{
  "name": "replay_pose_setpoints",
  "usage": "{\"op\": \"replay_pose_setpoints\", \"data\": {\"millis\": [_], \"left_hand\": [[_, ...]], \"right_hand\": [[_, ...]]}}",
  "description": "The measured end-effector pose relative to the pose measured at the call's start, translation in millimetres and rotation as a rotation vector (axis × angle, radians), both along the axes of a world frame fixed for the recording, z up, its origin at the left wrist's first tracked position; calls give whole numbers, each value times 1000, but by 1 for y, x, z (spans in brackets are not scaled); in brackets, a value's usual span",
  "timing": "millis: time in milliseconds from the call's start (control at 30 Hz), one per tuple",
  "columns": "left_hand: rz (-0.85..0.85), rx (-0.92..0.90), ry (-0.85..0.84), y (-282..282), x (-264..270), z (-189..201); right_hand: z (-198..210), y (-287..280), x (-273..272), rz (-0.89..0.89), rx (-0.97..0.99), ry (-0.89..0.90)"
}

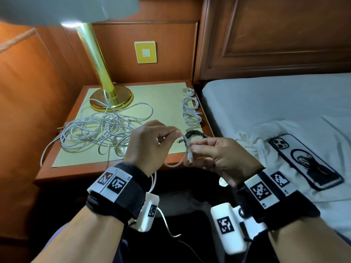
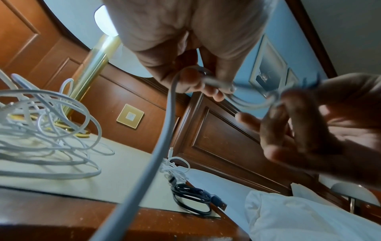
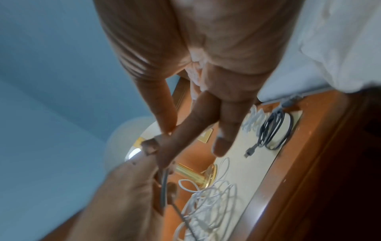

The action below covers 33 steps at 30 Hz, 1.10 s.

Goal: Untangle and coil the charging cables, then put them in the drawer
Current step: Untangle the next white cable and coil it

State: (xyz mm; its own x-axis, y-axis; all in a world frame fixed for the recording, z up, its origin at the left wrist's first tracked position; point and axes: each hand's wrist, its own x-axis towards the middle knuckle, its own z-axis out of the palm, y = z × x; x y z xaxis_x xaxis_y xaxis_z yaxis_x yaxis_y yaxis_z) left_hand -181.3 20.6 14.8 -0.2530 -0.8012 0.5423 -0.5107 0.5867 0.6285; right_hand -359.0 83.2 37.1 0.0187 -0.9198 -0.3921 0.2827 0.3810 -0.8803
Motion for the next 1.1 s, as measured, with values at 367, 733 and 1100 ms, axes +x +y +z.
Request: {"op": "replay_pose_setpoints", "data": {"millis": [367, 733, 1100], "left_hand": [[-63, 134, 166, 7, 3, -6], [-196, 525, 131, 16, 12, -10], [-168, 600, -100, 9, 24, -23]], "right_hand": [[-3, 2, 4, 183, -91, -153], [-21, -7, 0, 120, -324, 902], [-22, -16, -13, -141, -297, 713]]}}
